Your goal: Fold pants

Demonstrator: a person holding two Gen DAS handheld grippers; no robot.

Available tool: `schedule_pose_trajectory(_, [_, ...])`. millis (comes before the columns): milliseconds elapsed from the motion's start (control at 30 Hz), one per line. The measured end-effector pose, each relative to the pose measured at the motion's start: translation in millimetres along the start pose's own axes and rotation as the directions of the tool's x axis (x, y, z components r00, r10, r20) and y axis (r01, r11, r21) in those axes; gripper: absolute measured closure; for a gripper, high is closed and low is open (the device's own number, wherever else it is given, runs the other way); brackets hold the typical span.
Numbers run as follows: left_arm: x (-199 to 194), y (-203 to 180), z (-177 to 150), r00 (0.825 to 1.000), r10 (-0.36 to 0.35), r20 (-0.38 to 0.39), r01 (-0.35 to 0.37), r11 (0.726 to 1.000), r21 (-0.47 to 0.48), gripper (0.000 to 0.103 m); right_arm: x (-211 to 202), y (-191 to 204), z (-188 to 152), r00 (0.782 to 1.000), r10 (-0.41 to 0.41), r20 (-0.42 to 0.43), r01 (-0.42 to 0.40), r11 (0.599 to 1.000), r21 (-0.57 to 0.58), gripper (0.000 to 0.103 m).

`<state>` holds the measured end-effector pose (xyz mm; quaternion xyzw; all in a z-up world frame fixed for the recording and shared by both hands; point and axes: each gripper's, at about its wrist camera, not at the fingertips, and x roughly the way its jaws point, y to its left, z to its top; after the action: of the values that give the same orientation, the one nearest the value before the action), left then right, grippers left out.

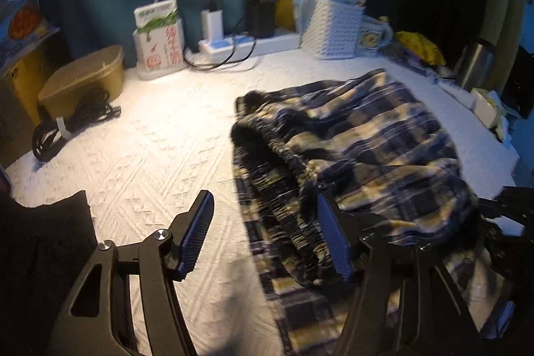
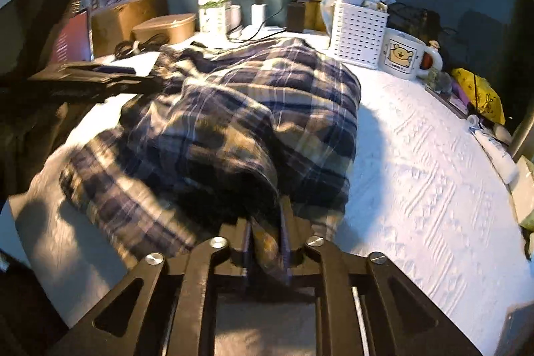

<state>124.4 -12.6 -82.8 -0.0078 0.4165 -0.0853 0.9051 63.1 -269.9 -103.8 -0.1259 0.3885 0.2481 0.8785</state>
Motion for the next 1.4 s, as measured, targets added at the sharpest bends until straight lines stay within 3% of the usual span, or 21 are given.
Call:
schedule_pose_trajectory(33, [1, 4, 1, 1.000, 0.012, -0.001, -0.012, 1.000, -0.007, 0.040, -2, -2, -2, 1.000, 0.008, -0.002, -0.008, 1.000, 0.005, 0.072])
schedule_pose_trajectory(100, [-3, 13, 6, 0.999, 0.046, 0.009, -0.046, 0.999, -0.021, 0.040, -11, -12, -5, 1.000, 0.023, 0.014, -0.024, 0.999, 0.035, 0.026])
schedule_pose_trajectory(300, [-30, 28, 29, 0.995, 0.005, 0.102, 0.000, 0.999, -0.052, 0.040, -42, -56, 2, 0.995, -0.017, 0.097, 0.005, 0.992, 0.125, 0.023])
schedule_pose_trajectory(433, [-14, 20, 41, 0.996, -0.020, 0.090, 0.020, 1.000, 0.005, 0.039, -39, -77, 29, 0.986, -0.050, 0.158, 0.028, 0.990, 0.139, 0.023])
schedule_pose_trajectory(567, [16, 18, 44, 0.998, -0.062, 0.032, 0.062, 0.998, 0.010, 0.039, -6, -91, 68, 0.986, -0.021, 0.166, -0.003, 0.990, 0.143, 0.038])
schedule_pose_trajectory(633, [30, 18, 43, 0.996, -0.090, 0.005, 0.090, 0.996, 0.012, 0.040, 11, -92, 83, 0.988, 0.004, 0.158, -0.022, 0.993, 0.117, 0.038])
schedule_pose_trajectory(700, [37, 17, 42, 0.995, -0.103, -0.002, 0.103, 0.995, 0.011, 0.051, 34, -92, 98, 0.991, 0.033, 0.127, -0.045, 0.995, 0.092, 0.038])
schedule_pose_trajectory(733, [40, 17, 42, 0.993, -0.118, -0.011, 0.118, 0.993, 0.013, 0.066, 46, -92, 104, 0.994, 0.049, 0.101, -0.057, 0.995, 0.080, 0.038])
schedule_pose_trajectory(800, [44, 16, 43, 0.991, -0.131, -0.015, 0.131, 0.991, 0.019, 0.071, 71, -92, 111, 0.997, 0.057, 0.052, -0.060, 0.996, 0.059, 0.042])
schedule_pose_trajectory(833, [45, 15, 44, 0.991, -0.135, -0.014, 0.135, 0.990, 0.026, 0.076, 81, -93, 113, 0.997, 0.065, 0.030, -0.067, 0.996, 0.058, 0.051])
schedule_pose_trajectory(867, [46, 15, 45, 0.991, -0.136, -0.013, 0.136, 0.990, 0.034, 0.077, 93, -94, 114, 0.997, 0.071, -0.002, -0.071, 0.996, 0.056, 0.080])
schedule_pose_trajectory(900, [46, 14, 47, 0.991, -0.136, -0.010, 0.137, 0.990, 0.037, 0.078, 98, -94, 114, 0.998, 0.062, -0.011, -0.061, 0.997, 0.053, 0.088])
schedule_pose_trajectory(1100, [54, 15, 61, 0.991, -0.131, 0.011, 0.130, 0.990, 0.059, 0.080, 106, -97, 122, 0.999, 0.042, -0.005, -0.042, 0.999, 0.031, 0.096])
schedule_pose_trajectory(1400, [77, 18, 68, 0.994, -0.112, -0.003, 0.112, 0.991, 0.071, 0.078, 116, -116, 124, 1.000, 0.029, 0.005, -0.030, 0.995, 0.098, 0.096])
